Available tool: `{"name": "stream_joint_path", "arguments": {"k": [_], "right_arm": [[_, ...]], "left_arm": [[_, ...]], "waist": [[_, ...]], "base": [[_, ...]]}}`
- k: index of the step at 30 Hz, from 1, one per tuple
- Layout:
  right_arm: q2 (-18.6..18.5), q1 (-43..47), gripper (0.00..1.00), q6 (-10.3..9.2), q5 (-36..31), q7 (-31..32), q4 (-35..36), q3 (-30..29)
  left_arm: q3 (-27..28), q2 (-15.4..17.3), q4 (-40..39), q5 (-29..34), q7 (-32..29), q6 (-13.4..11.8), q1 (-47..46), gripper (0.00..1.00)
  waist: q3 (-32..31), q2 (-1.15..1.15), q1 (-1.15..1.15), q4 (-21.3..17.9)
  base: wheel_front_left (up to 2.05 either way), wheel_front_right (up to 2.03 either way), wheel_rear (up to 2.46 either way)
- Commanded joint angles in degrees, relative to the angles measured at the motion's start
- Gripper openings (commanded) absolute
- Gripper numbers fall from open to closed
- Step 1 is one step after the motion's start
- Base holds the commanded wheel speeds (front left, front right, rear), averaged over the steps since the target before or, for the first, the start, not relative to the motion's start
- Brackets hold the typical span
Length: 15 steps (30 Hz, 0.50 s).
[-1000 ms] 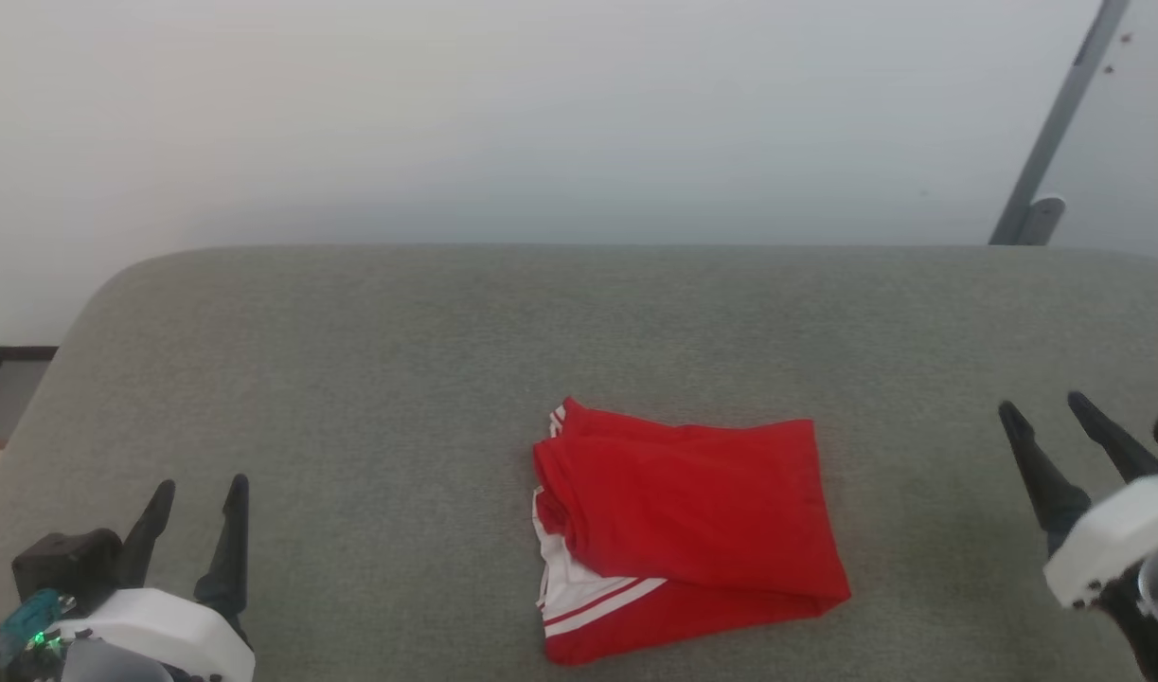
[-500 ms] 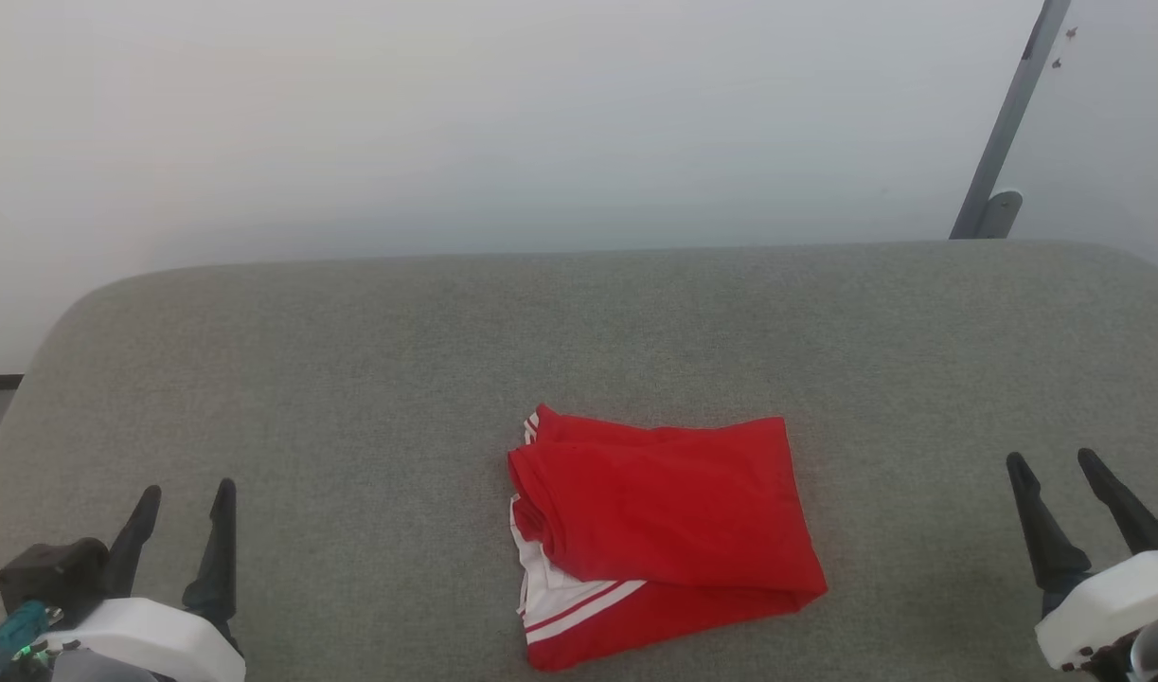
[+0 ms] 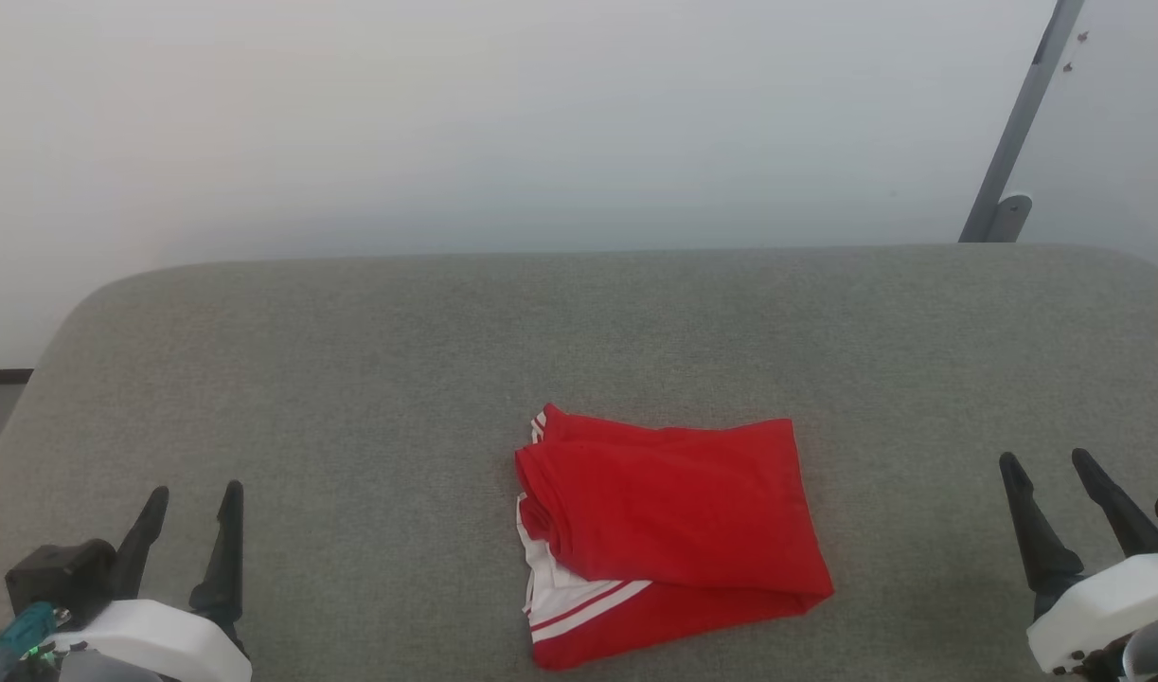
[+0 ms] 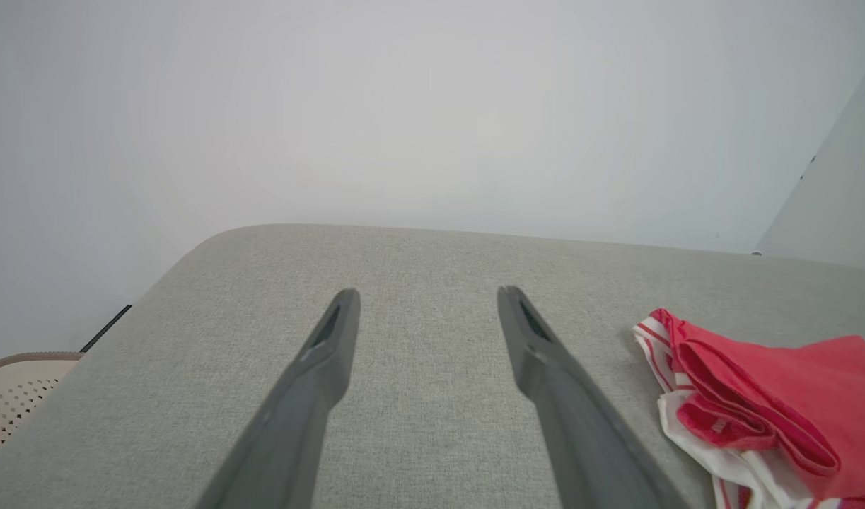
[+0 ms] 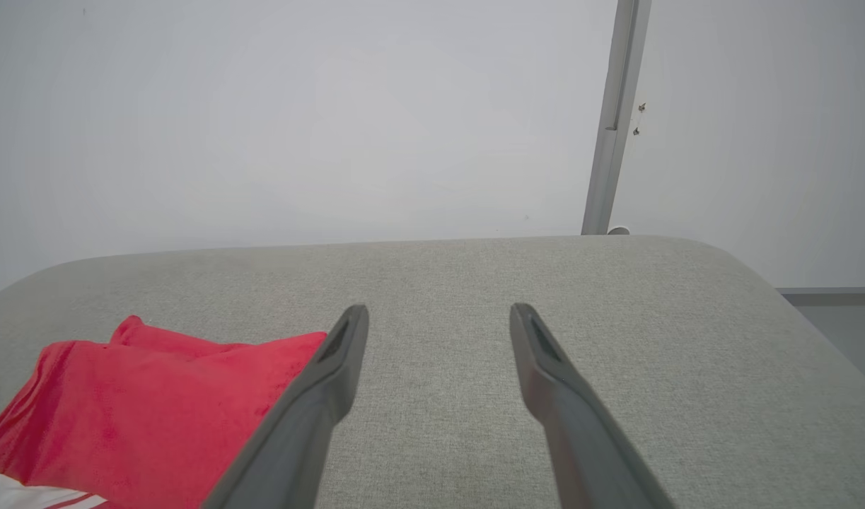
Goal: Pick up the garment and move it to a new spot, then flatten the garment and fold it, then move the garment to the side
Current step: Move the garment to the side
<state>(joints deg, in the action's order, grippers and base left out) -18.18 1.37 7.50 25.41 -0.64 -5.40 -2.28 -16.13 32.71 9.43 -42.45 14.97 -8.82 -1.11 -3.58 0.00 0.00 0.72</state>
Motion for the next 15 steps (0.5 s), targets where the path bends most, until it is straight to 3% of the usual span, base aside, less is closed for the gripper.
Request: {"name": "stream_joint_path", "arguments": {"k": [1, 15], "right_arm": [[0.27, 0.63, 1.0, -0.03, -0.27, 0.07, 0.41, -0.28], [-0.12, 0.87, 1.0, -0.03, 0.24, -0.06, 0.04, -0.3]], "left_arm": [[0.1, -0.08, 0.07, 0.1, 0.26, 0.21, 0.0, 1.0], [-0.06, -0.16, 0.11, 0.09, 0.27, 0.36, -0.15, 1.0]], "waist": [[0.0, 0.0, 0.0, 0.12], [0.17, 0.0, 0.0, 1.01]], "base": [[0.0, 0.0, 0.0], [0.0, 0.0, 0.0]]}}
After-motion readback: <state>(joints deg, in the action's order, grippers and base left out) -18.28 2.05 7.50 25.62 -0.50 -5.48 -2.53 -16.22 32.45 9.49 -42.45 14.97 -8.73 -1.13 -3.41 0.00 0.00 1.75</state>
